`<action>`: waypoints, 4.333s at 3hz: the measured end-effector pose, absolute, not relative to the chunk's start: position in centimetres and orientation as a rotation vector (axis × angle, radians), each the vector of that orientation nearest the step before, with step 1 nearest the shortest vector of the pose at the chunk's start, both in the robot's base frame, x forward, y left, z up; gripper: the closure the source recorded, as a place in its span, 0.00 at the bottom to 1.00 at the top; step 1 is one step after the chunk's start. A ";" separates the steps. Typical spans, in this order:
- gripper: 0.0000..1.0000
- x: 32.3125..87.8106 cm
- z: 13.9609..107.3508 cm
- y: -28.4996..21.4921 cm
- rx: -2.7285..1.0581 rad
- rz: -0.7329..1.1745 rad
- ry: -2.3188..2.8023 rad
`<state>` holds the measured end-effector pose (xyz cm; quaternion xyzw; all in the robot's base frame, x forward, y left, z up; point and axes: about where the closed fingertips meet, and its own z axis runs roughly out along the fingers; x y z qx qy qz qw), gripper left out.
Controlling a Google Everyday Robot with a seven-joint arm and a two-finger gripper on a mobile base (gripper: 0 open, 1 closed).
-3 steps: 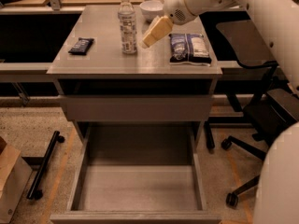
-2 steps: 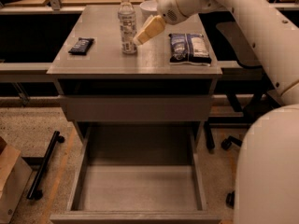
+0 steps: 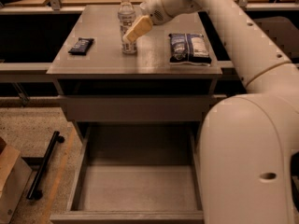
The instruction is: Place blue plastic bottle into middle drawer
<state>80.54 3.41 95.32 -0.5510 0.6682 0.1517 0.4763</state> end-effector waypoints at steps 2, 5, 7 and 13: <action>0.00 83.3 92.5 7.5 -1.377 0.462 1.626; 0.64 83.4 91.3 11.0 -1.414 0.573 1.552; 1.00 80.8 94.8 9.8 -1.460 0.576 1.471; 1.00 64.8 89.6 5.3 -1.562 0.823 1.648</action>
Offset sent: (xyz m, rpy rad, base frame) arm 0.0587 0.0537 -0.0312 0.0530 0.0756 0.0889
